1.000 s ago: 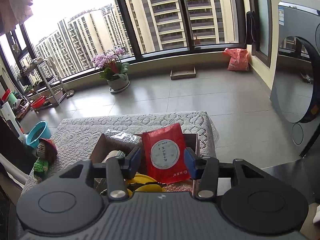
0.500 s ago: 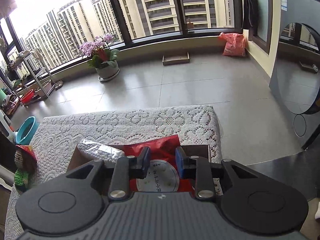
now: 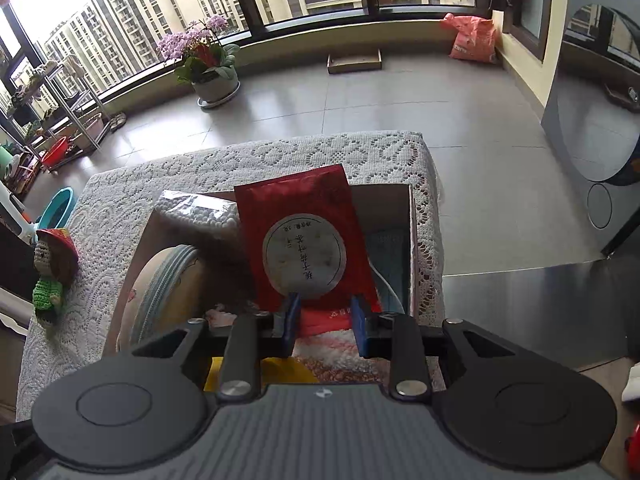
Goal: Organize soft objects
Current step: 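Lower the yellow toy into the box with the left gripper and open it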
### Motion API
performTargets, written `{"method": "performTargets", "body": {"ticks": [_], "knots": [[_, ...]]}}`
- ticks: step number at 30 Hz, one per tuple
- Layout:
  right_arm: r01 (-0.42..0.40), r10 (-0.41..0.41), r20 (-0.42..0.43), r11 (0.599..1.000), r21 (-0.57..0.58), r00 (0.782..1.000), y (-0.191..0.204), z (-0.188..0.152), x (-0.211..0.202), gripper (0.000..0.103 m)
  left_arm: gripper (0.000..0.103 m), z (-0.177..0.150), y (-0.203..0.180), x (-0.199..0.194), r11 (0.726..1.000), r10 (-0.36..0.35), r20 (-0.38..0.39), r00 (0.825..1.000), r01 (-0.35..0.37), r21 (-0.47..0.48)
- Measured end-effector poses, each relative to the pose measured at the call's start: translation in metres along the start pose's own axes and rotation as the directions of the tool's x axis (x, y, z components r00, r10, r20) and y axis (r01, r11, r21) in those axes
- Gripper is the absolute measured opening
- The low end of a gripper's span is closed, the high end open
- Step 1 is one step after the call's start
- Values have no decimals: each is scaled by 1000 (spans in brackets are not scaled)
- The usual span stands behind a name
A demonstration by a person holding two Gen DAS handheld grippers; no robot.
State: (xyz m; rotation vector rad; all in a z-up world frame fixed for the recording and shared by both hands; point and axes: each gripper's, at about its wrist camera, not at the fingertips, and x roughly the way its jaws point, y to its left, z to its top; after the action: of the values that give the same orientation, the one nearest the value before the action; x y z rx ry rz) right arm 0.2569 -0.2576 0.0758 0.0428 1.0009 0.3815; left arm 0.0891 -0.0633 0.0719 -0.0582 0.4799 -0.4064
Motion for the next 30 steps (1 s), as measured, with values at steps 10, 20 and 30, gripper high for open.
{"method": "performTargets", "body": {"ticks": [10, 20, 30], "knots": [[55, -55, 298, 998, 7, 953, -29, -89, -105, 74, 42, 3, 1, 19, 998, 54, -30, 998, -53, 23], [166, -119, 405, 983, -83, 907, -10, -203, -121, 83, 37, 18, 6, -21, 1000, -15, 32, 999, 14, 25], [47, 10, 381, 989, -142, 925, 38, -246, -107, 85, 38, -8, 91, -92, 970, 235, 76, 969, -229, -75]]}}
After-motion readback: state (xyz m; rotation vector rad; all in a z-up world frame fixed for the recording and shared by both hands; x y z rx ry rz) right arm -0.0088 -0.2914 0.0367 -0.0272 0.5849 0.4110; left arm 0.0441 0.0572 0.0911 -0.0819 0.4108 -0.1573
